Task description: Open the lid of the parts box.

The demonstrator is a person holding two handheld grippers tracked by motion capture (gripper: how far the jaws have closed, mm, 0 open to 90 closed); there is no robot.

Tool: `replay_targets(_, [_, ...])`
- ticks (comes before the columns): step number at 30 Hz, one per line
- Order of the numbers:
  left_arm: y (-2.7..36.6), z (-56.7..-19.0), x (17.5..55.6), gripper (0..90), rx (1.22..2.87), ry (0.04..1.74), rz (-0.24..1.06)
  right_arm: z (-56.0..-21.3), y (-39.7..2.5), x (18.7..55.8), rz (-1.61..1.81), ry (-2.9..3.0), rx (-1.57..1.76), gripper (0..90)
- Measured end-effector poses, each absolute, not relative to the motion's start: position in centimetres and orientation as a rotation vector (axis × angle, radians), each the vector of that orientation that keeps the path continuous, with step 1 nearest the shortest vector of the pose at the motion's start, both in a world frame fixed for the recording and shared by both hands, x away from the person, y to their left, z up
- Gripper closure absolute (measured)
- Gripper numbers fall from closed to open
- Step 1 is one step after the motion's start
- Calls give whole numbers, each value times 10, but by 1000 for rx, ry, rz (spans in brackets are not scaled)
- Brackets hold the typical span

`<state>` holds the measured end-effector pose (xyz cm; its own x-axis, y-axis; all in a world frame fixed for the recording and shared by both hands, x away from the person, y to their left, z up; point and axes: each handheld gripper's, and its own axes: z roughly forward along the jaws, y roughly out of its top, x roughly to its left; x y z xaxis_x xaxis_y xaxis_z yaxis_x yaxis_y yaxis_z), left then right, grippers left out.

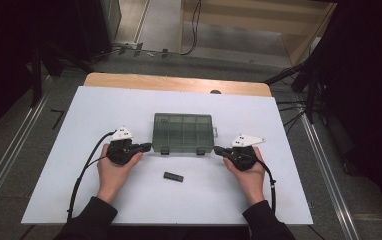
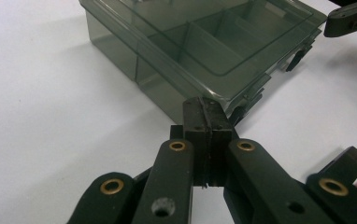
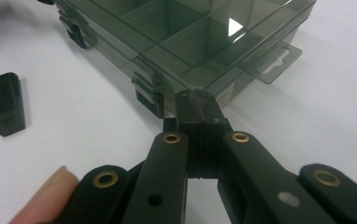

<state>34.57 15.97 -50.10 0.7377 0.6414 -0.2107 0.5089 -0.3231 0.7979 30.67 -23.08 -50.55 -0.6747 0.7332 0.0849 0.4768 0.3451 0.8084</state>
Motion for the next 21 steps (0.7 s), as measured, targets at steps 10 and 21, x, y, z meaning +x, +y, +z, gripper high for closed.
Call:
replay_targets(10, [159,-503,345,894,2000,881,175,-514,-232,311,1208,2305,1131,879])
replay_targets(21, [158,-503,345,894,1996,892,175,-514,-231,311,1215,2304,1098,879])
